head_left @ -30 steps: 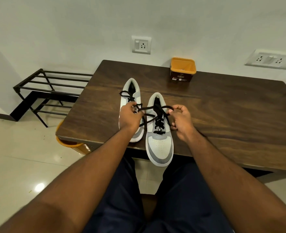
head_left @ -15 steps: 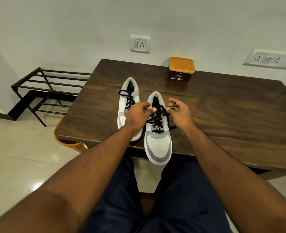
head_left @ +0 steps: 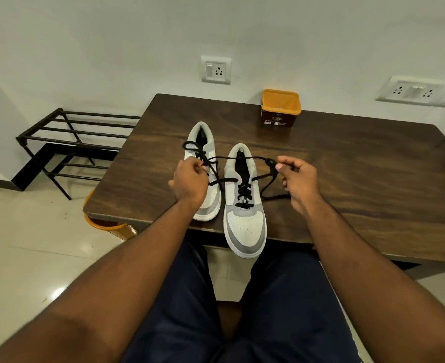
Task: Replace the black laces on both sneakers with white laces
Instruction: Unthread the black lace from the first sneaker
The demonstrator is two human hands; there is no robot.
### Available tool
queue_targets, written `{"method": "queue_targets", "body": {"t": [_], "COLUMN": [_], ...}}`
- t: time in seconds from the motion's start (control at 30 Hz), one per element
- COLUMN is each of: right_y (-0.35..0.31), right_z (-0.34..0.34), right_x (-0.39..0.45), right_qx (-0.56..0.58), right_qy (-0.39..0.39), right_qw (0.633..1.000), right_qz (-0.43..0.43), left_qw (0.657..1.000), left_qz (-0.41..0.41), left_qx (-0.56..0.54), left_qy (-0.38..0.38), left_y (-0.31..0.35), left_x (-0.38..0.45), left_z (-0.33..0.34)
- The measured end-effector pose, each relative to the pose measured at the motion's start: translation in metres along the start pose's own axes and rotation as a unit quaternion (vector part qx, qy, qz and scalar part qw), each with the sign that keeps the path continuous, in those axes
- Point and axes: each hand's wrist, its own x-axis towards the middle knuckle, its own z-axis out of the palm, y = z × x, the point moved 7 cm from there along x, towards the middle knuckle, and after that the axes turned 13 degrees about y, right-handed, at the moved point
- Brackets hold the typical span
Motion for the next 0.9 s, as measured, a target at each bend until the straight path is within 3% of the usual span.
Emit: {"method": "queue_targets", "body": {"t": [0.1, 0.23, 0.4, 0.5, 0.57, 0.63, 0.7, 0.77, 0.8, 0.9], "right_y": [0.010, 0.000, -0.004, 0.006, 0.009, 0.005, -0.001, -0.002, -0.002, -0.011], "right_z": [0.009, 0.020, 0.040, 0.049, 0.050, 0.045, 0.035, 0.022, 0.012, -0.007], "right_x": [-0.005, -0.006, -0.015, -0.013, -0.009, -0.006, 0.000, 0.008, 0.012, 0.019], "right_qx": [-0.048, -0.103, -0.210, -0.238, -0.249, -0.251, -0.307, -0.397, -0.411, -0.342], "right_qy": [-0.047, -0.046, -0.146, -0.175, -0.173, -0.150, -0.129, -0.103, -0.072, 0.017], "right_qw": [0.998, 0.991, 0.959, 0.949, 0.947, 0.948, 0.927, 0.885, 0.881, 0.914], "right_qz": [0.006, -0.068, -0.123, -0.109, -0.107, -0.122, -0.169, -0.220, -0.223, -0.218], "left_qw": [0.990, 0.957, 0.925, 0.891, 0.903, 0.954, 0.993, 0.999, 0.996, 0.978], "left_qz": [0.075, 0.241, 0.254, 0.262, 0.254, 0.209, 0.095, -0.026, -0.078, -0.193], "left_qx": [0.092, 0.085, 0.164, 0.248, 0.230, 0.116, -0.002, -0.030, -0.017, 0.069], "left_qy": [-0.082, -0.135, -0.230, -0.277, -0.260, -0.183, -0.073, 0.019, 0.046, 0.027], "left_y": [0.003, 0.045, 0.065, 0.067, 0.072, 0.075, 0.057, 0.024, 0.007, -0.020], "left_x": [-0.010, -0.029, -0.034, -0.031, -0.027, -0.017, -0.002, 0.012, 0.018, 0.016], "left_z": [0.008, 0.024, 0.060, 0.072, 0.071, 0.057, 0.035, 0.016, 0.009, 0.002]}}
